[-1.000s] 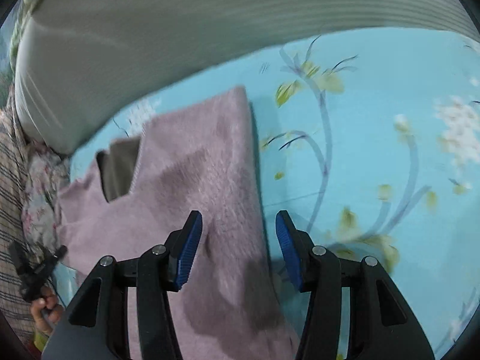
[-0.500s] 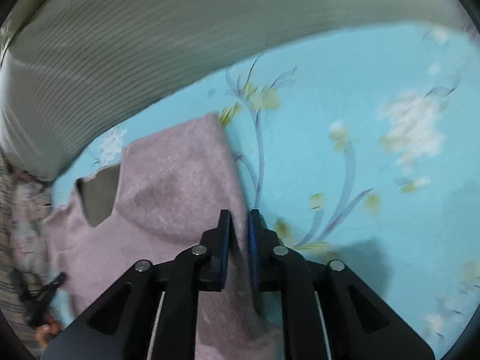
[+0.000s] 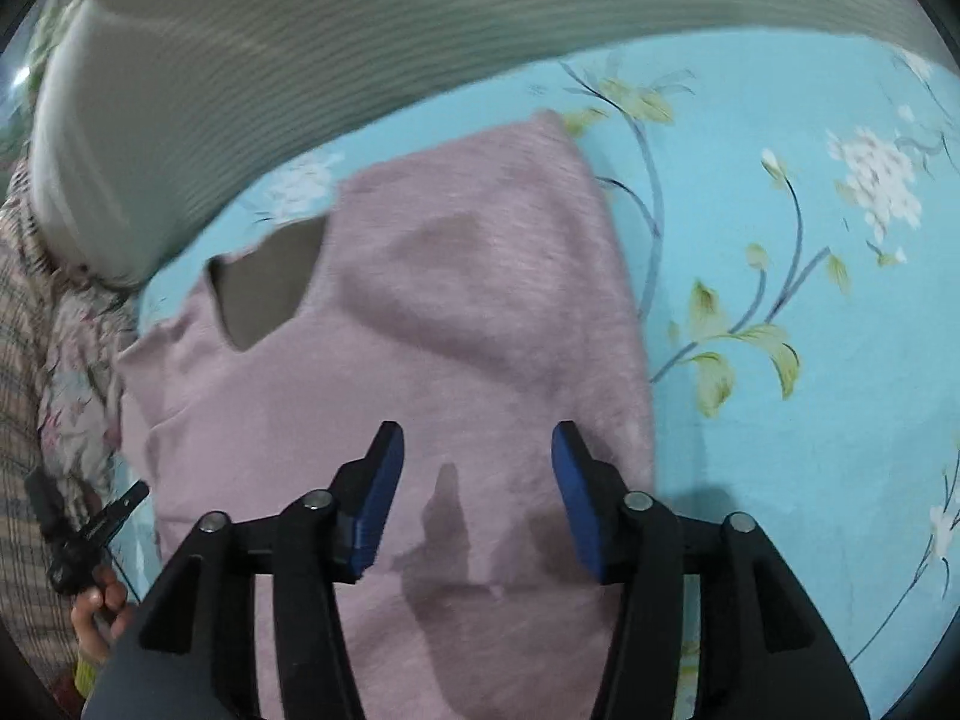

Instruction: Fold small clothes

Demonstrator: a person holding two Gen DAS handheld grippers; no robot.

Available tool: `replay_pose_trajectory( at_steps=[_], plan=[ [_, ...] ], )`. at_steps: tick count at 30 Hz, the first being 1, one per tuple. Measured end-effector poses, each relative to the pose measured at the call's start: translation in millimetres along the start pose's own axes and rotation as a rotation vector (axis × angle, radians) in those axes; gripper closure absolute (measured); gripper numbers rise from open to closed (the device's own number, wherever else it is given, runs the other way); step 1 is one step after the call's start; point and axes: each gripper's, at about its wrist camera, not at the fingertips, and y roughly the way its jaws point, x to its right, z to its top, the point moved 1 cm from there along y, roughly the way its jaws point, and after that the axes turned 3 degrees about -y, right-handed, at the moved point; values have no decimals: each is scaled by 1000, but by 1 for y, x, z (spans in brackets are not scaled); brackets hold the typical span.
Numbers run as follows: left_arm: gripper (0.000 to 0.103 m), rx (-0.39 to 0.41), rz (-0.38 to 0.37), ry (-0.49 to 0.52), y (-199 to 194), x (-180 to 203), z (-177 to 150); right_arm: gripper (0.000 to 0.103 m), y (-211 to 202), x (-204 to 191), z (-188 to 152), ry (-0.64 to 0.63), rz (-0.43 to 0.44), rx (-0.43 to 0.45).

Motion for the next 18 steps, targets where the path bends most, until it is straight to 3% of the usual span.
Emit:
replay_pose_trajectory(
  at_steps=[4,5,8,11,14,18],
  plan=[
    [96,38,35,-19,-17,-25,17,44,-5,-21,-7,-35,47,-1],
    [88,49,52,-18,-19,-29,23,44,-5,-26,-10,-45,61,-12],
    [46,101,146,-18,-24,-44,51,43,2,-44,-16,-66,81,-42],
    [22,165,258,-22,-22,-59,88,43,4,-53,-24,-84,93,-67],
    [20,187,324,-19,-8,-73,125,43,4,-57,-30,-91,101,-85],
    [20,148,418,20,27,-85,168,43,1,-54,-33,-87,95,-102]
  ],
)
